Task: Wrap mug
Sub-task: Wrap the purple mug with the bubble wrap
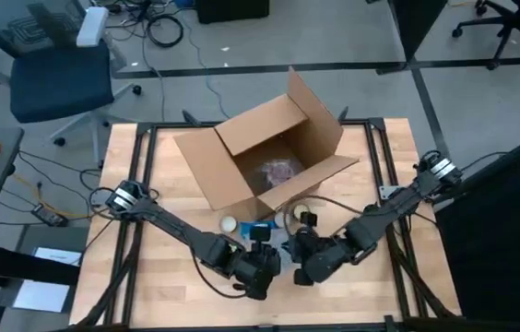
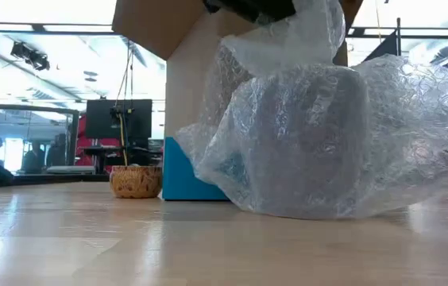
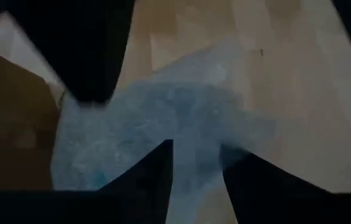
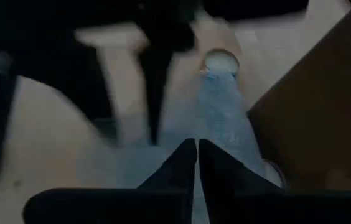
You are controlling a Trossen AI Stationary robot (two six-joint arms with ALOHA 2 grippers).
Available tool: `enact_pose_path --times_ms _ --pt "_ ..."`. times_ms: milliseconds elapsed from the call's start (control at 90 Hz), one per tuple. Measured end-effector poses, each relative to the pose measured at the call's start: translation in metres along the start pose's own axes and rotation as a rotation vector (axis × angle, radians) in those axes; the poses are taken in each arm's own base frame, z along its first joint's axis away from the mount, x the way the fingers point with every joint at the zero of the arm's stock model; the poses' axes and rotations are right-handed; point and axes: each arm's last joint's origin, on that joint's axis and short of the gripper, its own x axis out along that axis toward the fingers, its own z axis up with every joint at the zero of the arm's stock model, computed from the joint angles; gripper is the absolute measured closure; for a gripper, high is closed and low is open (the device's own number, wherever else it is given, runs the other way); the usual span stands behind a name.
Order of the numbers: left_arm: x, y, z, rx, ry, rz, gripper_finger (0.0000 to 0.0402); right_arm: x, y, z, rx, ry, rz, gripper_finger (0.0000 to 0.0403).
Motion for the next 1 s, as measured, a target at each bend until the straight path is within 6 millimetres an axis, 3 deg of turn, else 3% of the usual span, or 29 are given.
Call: enact_pose_path --times_ms 233,511,633,722,822,1000 --pt "-0.007 0.000 -0.006 0.039 0.040 0.086 0.0278 0.049 0.008 -0.020 -0.003 0.171 0.047 0.0403" --pt "-0.082 -0.017 -0.014 0.047 0.017 0.020 0.0273 0.080 0.006 -0.031 0.015 0.280 0.079 0.0403" --pt "-0.097 -0.033 -0.022 -0.021 -0.021 0.048 0.0273 0.083 0.000 -0.030 0.052 0.321 0.115 0.0403" --pt "-0.085 -0.045 -0.031 -0.085 -0.054 0.076 0.0273 0.079 -0.004 -0.026 0.078 0.333 0.123 0.0403" --pt "-0.055 -0.055 -0.051 -0.138 -0.067 0.089 0.0273 0.072 -0.006 -0.022 0.131 0.351 0.137 0.0403" --pt "0.003 -0.044 -0.073 -0.258 -0.176 0.097 0.0273 0.068 -0.006 -0.017 0.220 0.396 0.185 0.0403"
